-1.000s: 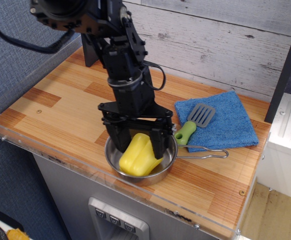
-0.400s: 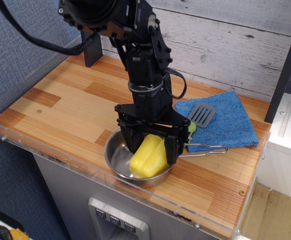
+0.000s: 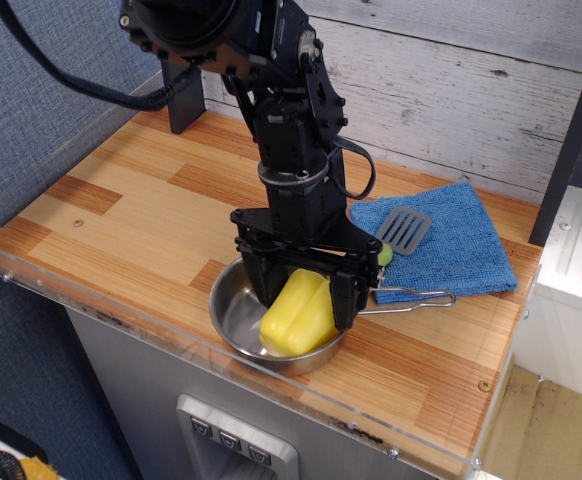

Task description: Take the capsicum from the silver vessel and place it on the left top of the table.

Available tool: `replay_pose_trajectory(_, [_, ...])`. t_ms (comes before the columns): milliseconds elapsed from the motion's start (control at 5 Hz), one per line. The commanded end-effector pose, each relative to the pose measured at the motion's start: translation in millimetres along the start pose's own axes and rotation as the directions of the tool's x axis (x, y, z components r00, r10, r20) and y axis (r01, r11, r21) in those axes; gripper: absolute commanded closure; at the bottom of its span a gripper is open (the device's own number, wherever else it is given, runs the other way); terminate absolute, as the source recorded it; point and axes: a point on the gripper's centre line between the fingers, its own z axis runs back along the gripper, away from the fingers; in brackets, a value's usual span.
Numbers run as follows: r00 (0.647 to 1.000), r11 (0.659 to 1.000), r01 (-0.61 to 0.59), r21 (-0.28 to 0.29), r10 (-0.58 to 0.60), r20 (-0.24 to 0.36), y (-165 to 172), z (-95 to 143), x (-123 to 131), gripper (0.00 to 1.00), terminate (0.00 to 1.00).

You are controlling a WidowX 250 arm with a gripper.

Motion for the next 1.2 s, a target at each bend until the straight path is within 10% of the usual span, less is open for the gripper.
replay_pose_trajectory(0, [0.999,1.0,0.012,-0.005,-0.012,0.035,-1,8,4,0.0,0.0])
replay_pose_trajectory(200, [0.999,1.0,0.012,0.002,-0.012,0.046,-2,9,4,1.0,0.0])
replay_pose_trajectory(1000, [0.992,1.0,0.022,-0.021,-0.019,0.128,-13,64,4,1.0,0.0])
